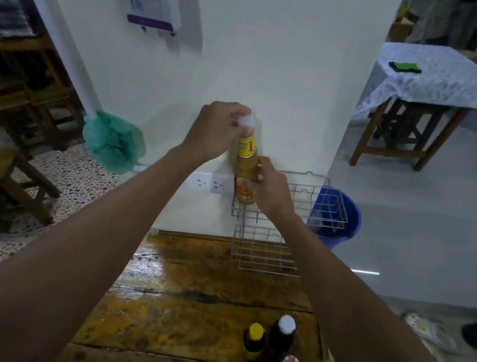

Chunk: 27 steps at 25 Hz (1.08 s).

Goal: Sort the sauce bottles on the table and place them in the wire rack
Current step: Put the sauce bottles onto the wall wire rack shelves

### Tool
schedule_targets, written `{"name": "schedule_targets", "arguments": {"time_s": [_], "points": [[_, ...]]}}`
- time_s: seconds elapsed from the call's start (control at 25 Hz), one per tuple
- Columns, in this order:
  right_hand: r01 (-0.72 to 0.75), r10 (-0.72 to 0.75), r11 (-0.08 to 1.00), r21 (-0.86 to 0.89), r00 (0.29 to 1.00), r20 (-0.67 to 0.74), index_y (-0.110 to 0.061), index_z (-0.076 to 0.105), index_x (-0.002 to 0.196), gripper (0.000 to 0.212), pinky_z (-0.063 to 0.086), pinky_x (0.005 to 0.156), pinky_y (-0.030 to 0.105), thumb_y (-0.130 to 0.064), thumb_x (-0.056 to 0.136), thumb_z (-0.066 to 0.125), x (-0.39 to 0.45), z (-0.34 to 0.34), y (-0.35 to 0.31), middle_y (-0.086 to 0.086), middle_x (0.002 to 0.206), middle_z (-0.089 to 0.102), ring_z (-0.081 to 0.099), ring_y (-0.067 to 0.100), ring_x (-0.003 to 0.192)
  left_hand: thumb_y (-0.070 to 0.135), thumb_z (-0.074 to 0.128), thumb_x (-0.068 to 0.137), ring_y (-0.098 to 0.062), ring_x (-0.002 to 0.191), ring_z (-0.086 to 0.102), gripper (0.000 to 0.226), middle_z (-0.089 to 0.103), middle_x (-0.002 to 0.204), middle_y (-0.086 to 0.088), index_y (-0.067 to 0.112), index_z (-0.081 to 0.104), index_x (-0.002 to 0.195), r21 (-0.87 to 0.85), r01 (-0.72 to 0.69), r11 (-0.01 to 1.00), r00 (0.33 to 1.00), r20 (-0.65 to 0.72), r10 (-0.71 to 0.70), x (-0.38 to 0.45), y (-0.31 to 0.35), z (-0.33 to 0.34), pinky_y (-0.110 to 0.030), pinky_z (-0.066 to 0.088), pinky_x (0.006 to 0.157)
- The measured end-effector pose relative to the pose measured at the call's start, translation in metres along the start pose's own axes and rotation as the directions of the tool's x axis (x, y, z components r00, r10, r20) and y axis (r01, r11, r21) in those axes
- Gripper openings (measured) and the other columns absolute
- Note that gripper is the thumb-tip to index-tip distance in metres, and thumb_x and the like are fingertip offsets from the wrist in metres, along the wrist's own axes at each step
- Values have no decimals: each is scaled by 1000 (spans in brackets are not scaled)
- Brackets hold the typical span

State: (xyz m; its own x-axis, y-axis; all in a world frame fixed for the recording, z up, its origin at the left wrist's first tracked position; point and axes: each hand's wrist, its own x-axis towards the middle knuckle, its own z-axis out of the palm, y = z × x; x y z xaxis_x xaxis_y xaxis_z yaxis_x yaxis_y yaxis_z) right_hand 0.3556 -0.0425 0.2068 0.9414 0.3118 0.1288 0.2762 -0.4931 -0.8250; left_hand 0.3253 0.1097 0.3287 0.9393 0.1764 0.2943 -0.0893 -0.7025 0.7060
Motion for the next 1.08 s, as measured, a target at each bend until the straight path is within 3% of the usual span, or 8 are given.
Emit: {"name": "schedule_targets", "arguments": {"time_s": [0.12,0.24,0.48,0.72,0.92,1.0,1.04,1.08], "points": [[-7,0,996,-93,997,-72,-12,60,117,49,52,85,35,-33,79,83,6,8,9,8,112,63,59,22,97,17,83,85,-12,99,72,42,76,121,-5,12,73,126,-44,-20,999,999,30,22,9,-12,7,-5,50,80],[-3,-12,993,-120,992,-124,-12,62,117,51,50,84,30,-33,77,85,4,10,12,6,111,57,54,17,95,17,82,88,-14,102,73,42,75,124,-6,11,73,128,-54,-39,998,999,26,41,8,-13,13,-22,56,94],[-51,48,999,-20,993,-111,-14,55,119,56,57,92,45,-30,77,87,-2,16,11,6,118,64,65,25,105,9,83,84,-24,98,74,40,68,119,-11,11,73,122,-78,-77,994,995,-71,71,-9,-16,20,-42,60,94],[-53,52,999,-15,998,-46,-9,51,133,63,53,99,46,-25,81,84,-14,6,1,12,132,62,63,29,115,8,81,86,-26,107,70,53,63,126,-12,15,63,135,-98,-35,995,999,-40,31,-21,-7,23,-44,57,98],[41,-45,998,-57,997,-68,-23,49,136,58,57,82,23,-28,87,79,-52,-66,19,-4,118,65,66,6,98,36,71,91,-25,109,61,39,59,120,-7,15,62,121,169,-220,961,907,-327,265,-81,3,42,-41,52,91],[48,-47,986,-157,999,11,-32,56,123,43,57,76,20,-29,87,78,-89,-104,48,-16,100,68,67,-5,87,46,71,91,-16,101,62,34,61,111,3,21,64,112,91,-320,943,935,-130,329,-132,8,75,-40,53,90],[51,-31,975,-217,995,97,-33,58,116,35,58,75,22,-27,87,77,-110,-119,67,-18,93,68,66,-10,85,53,71,89,-11,102,62,38,61,111,8,26,64,115,10,-313,950,945,102,310,-157,10,95,-41,54,92],[51,4,960,-274,980,200,-33,60,110,29,58,74,25,-24,87,77,-134,-132,90,-19,90,68,64,-13,83,63,69,87,-8,108,60,46,61,116,13,33,62,122,-20,-284,959,887,375,271,-184,14,117,-43,53,99]]}}
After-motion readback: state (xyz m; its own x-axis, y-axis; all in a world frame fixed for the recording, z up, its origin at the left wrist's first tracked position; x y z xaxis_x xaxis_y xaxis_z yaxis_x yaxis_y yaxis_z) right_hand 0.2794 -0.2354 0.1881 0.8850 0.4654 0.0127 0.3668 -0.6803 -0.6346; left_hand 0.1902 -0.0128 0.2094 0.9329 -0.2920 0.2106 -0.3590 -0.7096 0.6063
